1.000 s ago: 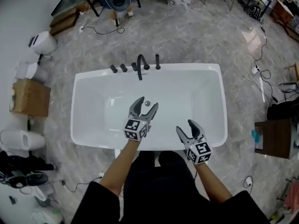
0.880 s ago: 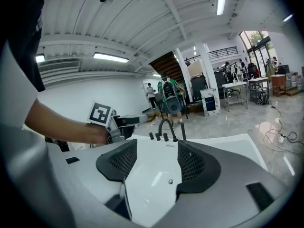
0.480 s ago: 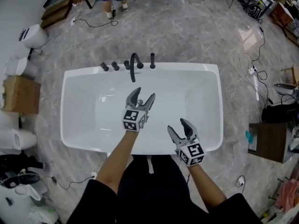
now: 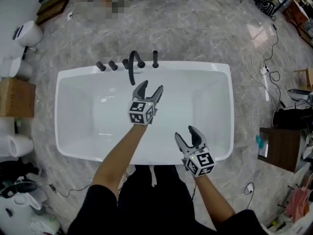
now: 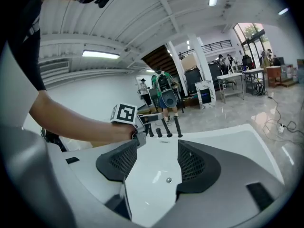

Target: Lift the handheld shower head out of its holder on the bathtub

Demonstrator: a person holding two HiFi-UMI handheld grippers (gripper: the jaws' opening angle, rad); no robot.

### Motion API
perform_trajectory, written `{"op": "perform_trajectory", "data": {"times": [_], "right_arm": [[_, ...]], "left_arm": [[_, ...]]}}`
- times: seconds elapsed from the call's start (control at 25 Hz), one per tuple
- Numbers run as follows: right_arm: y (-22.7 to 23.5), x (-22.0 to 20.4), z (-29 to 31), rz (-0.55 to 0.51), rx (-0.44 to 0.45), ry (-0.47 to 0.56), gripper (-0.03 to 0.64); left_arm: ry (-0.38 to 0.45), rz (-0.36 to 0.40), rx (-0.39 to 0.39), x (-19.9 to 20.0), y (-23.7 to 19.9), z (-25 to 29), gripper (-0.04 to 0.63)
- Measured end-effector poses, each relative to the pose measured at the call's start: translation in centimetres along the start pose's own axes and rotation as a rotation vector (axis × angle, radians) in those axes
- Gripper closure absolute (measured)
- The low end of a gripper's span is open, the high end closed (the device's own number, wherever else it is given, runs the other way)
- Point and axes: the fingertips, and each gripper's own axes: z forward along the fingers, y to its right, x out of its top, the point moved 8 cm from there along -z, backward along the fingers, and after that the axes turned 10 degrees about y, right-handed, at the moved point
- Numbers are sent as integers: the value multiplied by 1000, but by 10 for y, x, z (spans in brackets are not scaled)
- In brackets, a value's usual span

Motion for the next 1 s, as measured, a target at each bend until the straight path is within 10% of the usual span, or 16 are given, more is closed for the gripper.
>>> {"op": "perform_trajectory", "data": {"times": [1.0], "right_arm": [[34, -47, 49, 66, -21, -46, 382]], "left_arm": [[-87, 86, 83, -21, -76, 132, 310]]}}
